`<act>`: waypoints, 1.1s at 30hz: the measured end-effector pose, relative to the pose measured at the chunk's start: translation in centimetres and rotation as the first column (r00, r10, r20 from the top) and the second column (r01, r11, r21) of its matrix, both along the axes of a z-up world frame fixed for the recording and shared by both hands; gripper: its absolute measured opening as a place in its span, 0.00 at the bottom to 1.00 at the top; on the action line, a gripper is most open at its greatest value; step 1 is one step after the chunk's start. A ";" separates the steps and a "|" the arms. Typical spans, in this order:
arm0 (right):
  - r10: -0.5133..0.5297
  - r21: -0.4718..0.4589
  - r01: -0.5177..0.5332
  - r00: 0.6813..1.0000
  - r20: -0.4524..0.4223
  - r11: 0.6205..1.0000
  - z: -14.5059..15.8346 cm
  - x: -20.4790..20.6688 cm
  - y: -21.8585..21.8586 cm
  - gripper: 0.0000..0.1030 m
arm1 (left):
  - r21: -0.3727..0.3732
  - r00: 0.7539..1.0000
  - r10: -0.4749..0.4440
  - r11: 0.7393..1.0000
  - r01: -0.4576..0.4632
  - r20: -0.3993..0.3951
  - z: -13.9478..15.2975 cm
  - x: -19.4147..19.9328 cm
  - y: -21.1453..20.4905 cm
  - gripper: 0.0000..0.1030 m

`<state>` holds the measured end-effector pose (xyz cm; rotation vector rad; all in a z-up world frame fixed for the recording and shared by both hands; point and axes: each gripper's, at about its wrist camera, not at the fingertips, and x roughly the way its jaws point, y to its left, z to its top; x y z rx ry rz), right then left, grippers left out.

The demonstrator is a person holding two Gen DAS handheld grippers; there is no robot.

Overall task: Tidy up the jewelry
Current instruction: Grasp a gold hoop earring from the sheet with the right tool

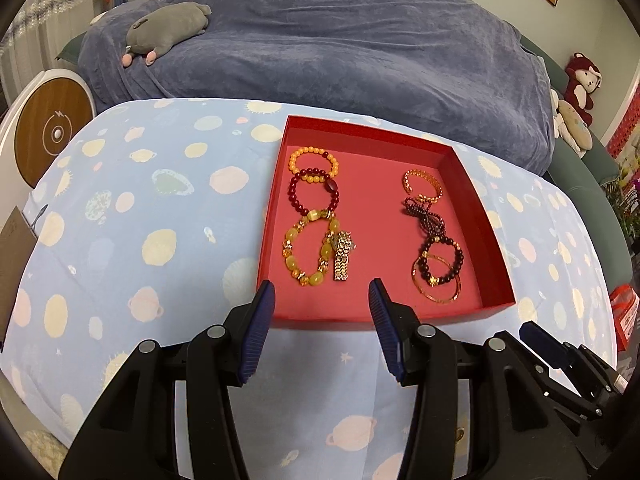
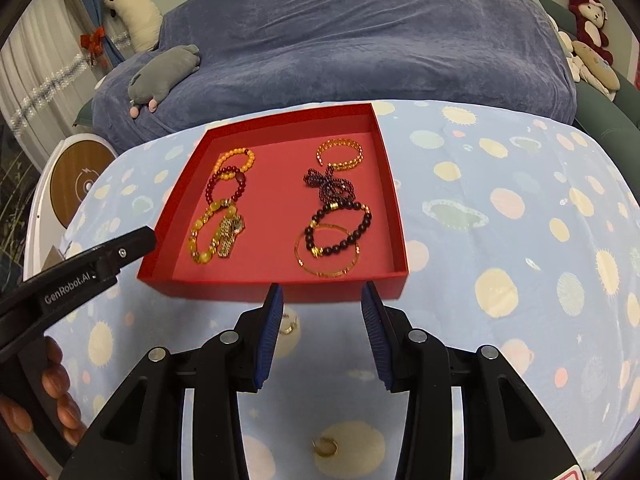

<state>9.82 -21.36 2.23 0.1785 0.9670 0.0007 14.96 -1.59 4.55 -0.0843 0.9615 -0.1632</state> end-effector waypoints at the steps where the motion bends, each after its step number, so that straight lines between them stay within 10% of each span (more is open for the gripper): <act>1: 0.004 -0.005 -0.004 1.000 -0.010 1.000 -0.3 -0.7 0.0 0.39 | -0.003 1.000 0.000 1.000 0.000 -0.007 -0.2 -0.6 0.2 0.45; 33: 0.006 -0.015 -0.008 0.995 -0.099 1.000 -4.2 -8.9 1.6 0.39 | 0.019 0.995 0.008 1.000 -0.006 -0.096 -3.7 -10.2 2.3 0.45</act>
